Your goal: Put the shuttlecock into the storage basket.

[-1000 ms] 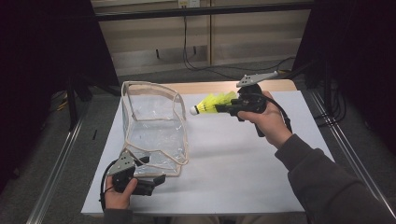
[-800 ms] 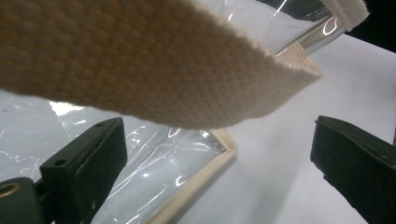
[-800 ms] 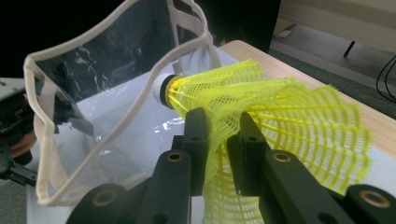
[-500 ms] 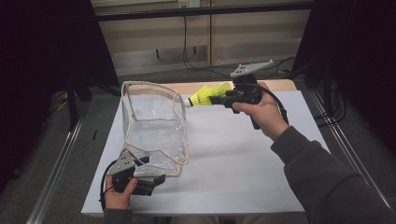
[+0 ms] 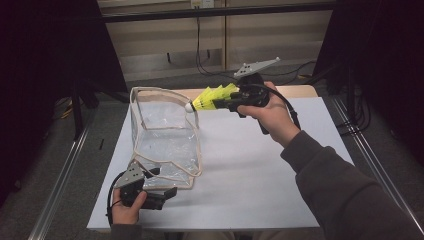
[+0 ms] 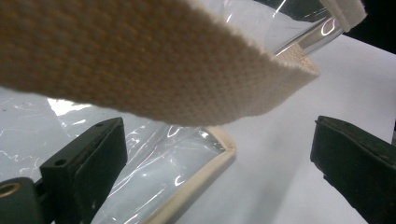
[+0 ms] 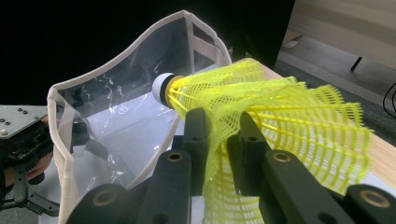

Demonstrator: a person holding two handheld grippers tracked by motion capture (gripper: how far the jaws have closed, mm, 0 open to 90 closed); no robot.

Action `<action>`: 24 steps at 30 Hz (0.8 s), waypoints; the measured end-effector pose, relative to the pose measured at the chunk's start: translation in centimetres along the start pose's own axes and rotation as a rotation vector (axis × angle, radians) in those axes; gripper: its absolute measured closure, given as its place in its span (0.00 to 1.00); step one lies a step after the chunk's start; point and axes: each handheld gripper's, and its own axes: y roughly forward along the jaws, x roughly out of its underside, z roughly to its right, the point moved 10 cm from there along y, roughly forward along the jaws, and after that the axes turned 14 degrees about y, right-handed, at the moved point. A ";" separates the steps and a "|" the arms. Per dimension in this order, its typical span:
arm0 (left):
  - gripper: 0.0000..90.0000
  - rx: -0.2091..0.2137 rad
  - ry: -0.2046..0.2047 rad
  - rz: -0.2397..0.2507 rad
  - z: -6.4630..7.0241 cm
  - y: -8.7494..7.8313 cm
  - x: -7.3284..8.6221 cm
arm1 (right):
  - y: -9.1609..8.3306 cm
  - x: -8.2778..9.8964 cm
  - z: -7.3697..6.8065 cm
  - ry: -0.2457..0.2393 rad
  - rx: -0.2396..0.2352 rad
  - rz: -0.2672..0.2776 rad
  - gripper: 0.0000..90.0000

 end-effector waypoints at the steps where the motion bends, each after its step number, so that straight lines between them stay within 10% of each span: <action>1: 0.04 0.001 0.000 0.000 0.0 0.0 0.0 | 0.1 -0.1 -0.1 -0.001 -0.002 -0.001 0.87; 24: 0.04 0.003 -0.002 0.004 0.0 0.0 0.0 | 2.4 -0.9 -2.9 -0.041 -0.030 -0.022 0.87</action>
